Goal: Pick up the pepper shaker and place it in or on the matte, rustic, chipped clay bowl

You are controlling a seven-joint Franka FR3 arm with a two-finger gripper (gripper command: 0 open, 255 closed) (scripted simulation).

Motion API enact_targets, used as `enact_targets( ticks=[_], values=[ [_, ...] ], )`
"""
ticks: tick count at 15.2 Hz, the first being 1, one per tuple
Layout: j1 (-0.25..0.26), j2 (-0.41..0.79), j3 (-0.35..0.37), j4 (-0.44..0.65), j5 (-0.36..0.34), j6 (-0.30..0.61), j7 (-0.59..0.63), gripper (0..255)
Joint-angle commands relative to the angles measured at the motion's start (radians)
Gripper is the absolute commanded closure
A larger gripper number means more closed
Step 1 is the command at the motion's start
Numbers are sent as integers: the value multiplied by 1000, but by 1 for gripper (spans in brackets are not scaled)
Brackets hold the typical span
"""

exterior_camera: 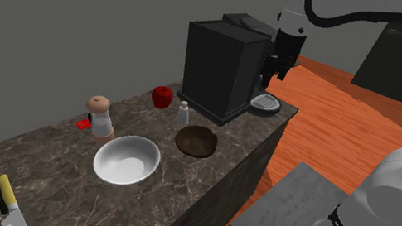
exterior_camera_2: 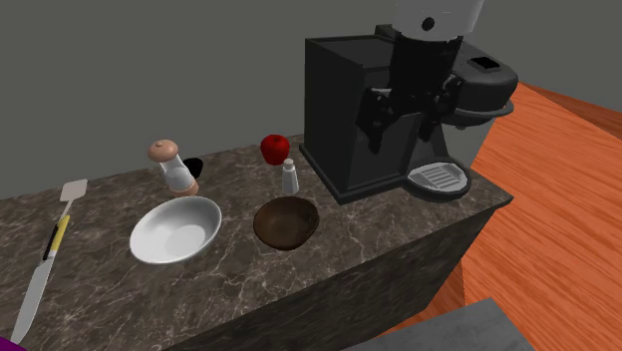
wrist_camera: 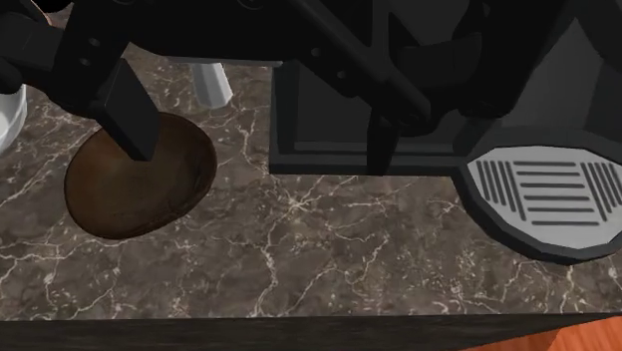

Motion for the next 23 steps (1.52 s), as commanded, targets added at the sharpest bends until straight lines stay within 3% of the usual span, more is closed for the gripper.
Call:
enact_targets(
  ticks=[1,12,23],
  values=[
    [6,60,20,7,-1,53,16,0],
    [27,455,107,209,-70,236,100,0],
    [84,885,151,573,-210,275,190,0]
  ],
)
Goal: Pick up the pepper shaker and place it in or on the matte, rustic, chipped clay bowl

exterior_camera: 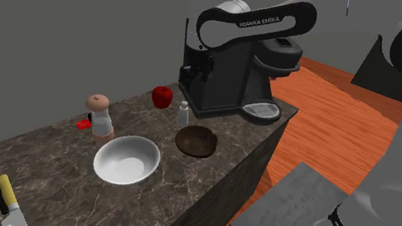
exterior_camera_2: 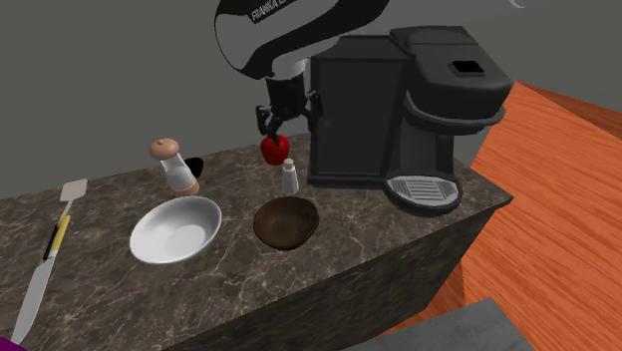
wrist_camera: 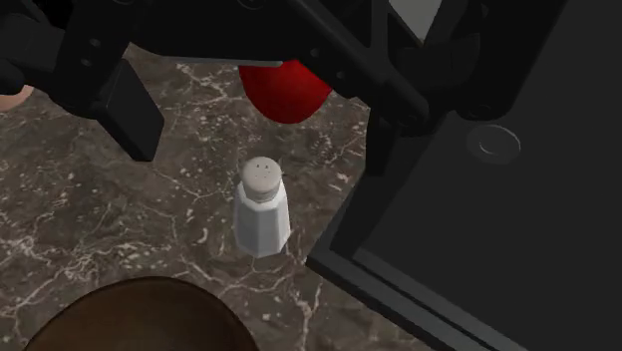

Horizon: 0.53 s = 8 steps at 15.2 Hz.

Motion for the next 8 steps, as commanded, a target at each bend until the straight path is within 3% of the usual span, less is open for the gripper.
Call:
enact_targets(
  ticks=[1,3,8],
  values=[
    [7,170,-5,60,-23,75,-8,0],
    [23,237,-5,133,-43,65,-1,0],
    [22,262,-12,103,-52,119,5,0]
  ],
)
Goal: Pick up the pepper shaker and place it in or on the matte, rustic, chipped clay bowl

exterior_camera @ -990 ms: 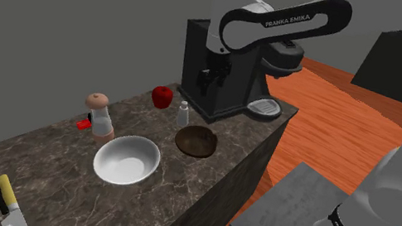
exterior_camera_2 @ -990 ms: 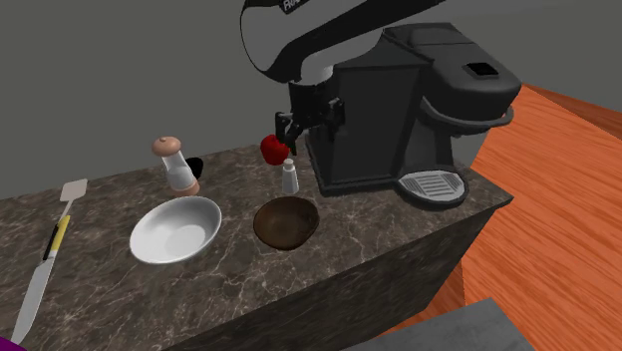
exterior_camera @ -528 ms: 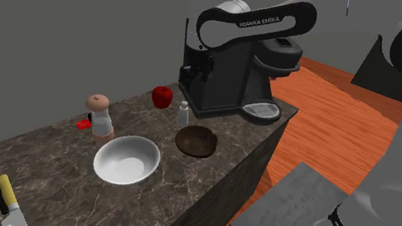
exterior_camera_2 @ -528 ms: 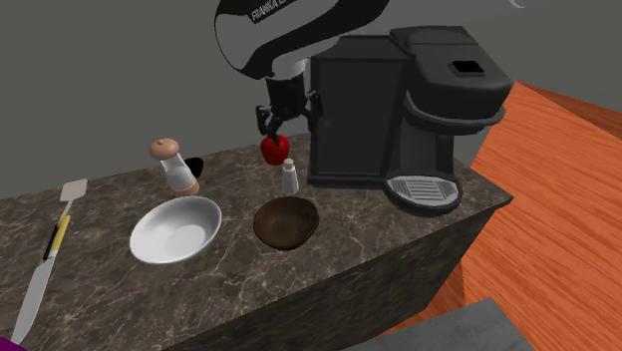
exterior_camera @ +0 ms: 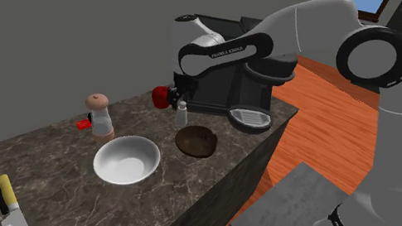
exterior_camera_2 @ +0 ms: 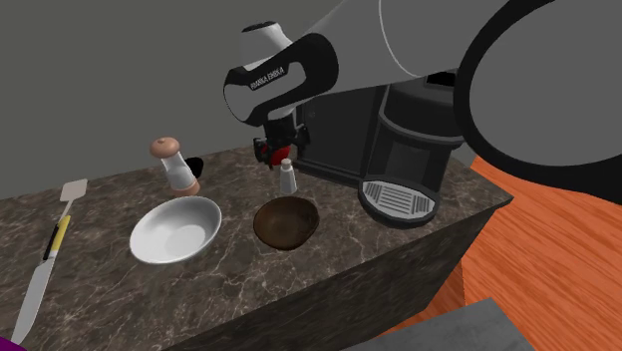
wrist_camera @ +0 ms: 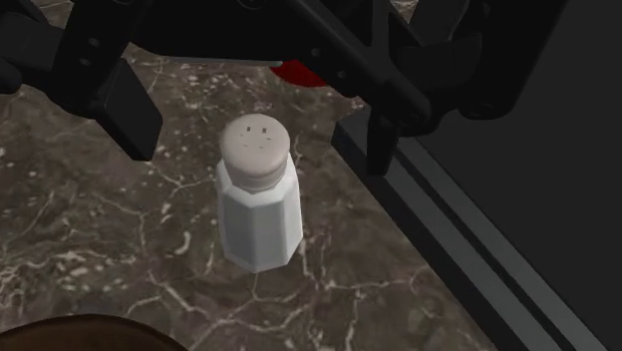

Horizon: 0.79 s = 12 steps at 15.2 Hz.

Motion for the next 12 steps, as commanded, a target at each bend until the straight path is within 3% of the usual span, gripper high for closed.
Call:
enact_targets(
  ticks=[1,10,11,12],
  values=[
    [0,12,-3,-10,-4,20,3,0],
    [-1,21,-5,-17,-7,36,5,0],
    [-1,21,-5,-18,-7,36,5,255],
    [-1,21,-5,-18,-7,36,5,255]
  ],
)
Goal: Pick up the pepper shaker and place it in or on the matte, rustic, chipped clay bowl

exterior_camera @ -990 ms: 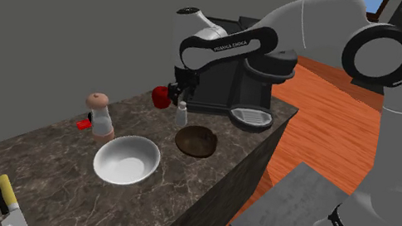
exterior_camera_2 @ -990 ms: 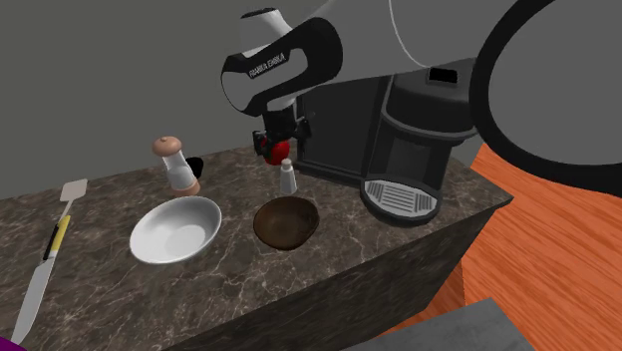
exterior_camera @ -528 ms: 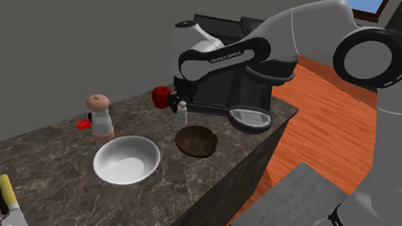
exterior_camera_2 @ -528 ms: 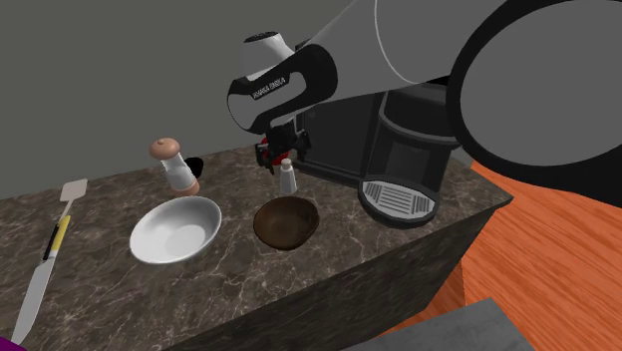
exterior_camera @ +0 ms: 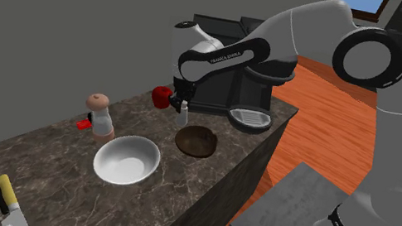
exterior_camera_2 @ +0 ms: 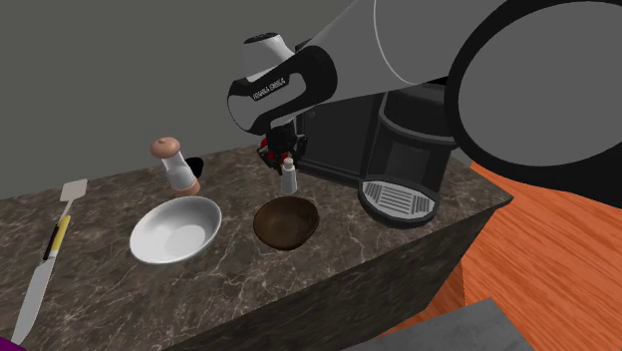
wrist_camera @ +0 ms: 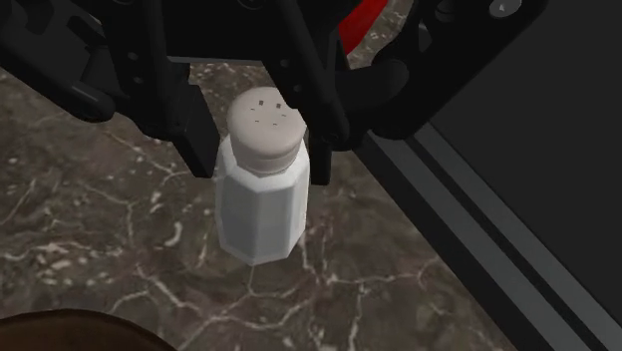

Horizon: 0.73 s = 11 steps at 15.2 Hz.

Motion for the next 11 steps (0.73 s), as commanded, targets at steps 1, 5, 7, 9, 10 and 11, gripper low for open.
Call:
enact_targets(
  ticks=[1,5,7,9,10,11],
  values=[
    [0,0,0,0,0,0,0,255],
    [0,0,0,0,0,0,0,255],
    [0,0,0,0,0,0,0,255],
    [-1,-5,1,5,2,-11,-3,255],
    [-1,-10,2,11,4,-22,-5,255],
    [-1,-15,3,18,6,-33,-7,255]
  ],
)
